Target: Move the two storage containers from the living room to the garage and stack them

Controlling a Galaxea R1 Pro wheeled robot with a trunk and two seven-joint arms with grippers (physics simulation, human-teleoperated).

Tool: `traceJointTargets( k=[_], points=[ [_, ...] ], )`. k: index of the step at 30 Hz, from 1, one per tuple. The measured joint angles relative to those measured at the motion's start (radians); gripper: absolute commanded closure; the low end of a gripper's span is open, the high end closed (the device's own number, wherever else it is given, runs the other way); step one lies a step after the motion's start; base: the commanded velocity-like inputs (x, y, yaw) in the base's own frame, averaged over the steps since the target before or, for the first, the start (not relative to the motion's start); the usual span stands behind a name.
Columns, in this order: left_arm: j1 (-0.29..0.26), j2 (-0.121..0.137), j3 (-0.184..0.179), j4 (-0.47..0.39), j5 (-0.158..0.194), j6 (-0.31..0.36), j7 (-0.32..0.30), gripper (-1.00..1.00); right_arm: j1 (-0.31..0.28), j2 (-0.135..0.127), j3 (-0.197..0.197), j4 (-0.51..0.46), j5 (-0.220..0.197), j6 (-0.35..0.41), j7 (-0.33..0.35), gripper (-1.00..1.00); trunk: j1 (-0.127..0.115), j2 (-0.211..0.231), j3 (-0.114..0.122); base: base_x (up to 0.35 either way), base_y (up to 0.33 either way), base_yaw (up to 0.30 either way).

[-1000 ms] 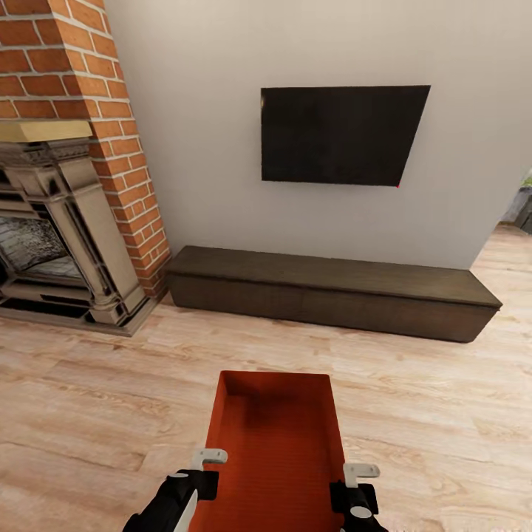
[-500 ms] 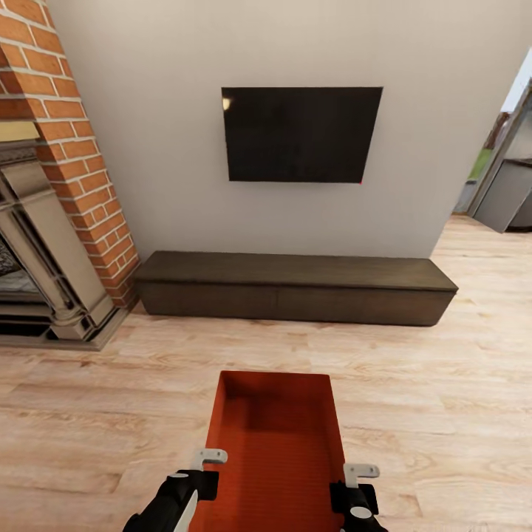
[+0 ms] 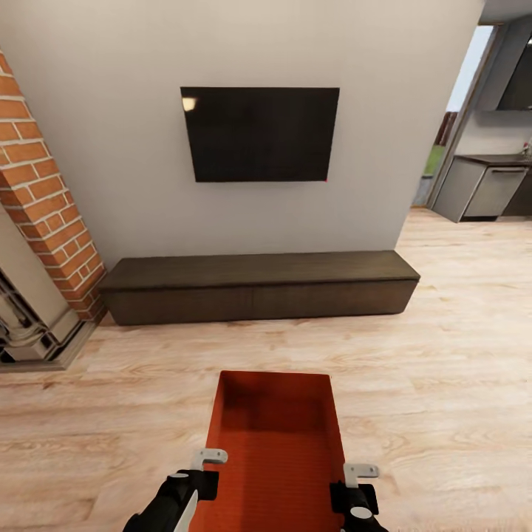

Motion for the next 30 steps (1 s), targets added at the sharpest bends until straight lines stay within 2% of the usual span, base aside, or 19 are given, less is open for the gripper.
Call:
traceJointTargets(
  k=[30],
  points=[
    [0.000, -0.001, 0.001, 0.001, -0.003, -0.001, 0.000, 1.00, 0.000, 0.000, -0.002, 0.002, 0.002, 0.000, 0.001, 1.00, 0.000, 0.000, 0.000, 0.000, 0.000, -0.254]
  ],
)
